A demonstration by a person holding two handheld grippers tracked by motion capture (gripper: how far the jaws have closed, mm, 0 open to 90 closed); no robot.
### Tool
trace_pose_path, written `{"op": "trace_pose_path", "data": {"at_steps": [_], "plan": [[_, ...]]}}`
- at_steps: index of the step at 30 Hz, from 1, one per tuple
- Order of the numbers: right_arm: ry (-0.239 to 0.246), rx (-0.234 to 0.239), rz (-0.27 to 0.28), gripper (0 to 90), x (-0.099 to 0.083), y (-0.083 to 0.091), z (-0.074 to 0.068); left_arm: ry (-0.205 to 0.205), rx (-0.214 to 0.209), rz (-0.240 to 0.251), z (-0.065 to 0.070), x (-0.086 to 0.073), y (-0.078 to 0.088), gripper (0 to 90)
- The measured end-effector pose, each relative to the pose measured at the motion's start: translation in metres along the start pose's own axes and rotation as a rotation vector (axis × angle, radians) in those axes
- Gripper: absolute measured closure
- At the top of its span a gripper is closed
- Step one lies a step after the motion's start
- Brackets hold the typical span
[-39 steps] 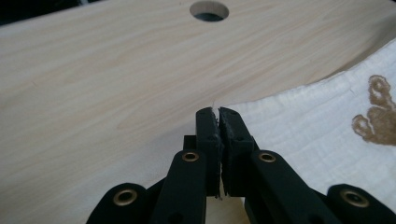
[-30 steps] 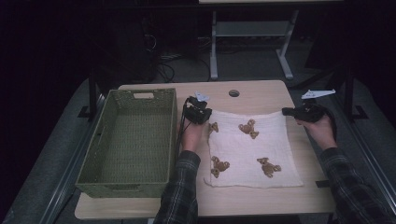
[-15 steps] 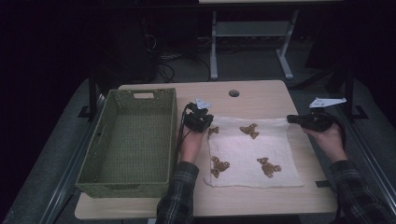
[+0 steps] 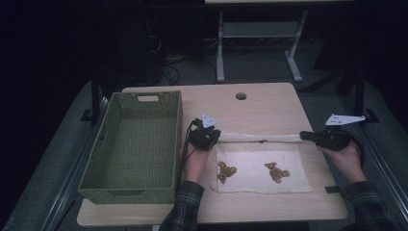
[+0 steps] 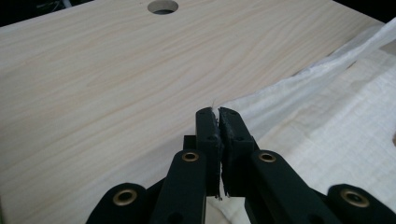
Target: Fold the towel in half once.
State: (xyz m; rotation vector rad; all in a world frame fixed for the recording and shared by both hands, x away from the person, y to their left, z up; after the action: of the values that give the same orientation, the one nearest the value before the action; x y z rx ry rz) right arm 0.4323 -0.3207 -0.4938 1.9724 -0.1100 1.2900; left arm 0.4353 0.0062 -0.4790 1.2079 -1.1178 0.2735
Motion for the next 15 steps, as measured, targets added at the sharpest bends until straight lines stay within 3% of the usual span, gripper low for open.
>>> {"op": "trace_pose_path", "data": {"at_steps": [11, 15], "plan": [[0.029, 0.015, -0.012, 86.9, -0.014, 0.012, -0.028, 0.026, 0.015, 0.005, 0.014, -0.018, 0.025, 86.9], [0.039, 0.012, -0.017, 87.0, -0.021, 0.018, -0.036, 0.034, 0.002, 0.001, 0.023, -0.028, 0.033, 87.0]]}}
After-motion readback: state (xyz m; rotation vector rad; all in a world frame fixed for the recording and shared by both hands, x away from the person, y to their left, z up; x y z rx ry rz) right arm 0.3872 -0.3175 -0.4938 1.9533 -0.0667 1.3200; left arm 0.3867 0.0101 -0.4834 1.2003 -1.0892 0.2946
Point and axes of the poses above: each handheld gripper's, and its own axes: y roughly backward along the jaws, x roughly out of its top, z roughly to its right, the point moved 10 cm from there along -y, roughly forward along the jaws, and after that the axes turned 7 degrees about x, right-handed, at the moved point
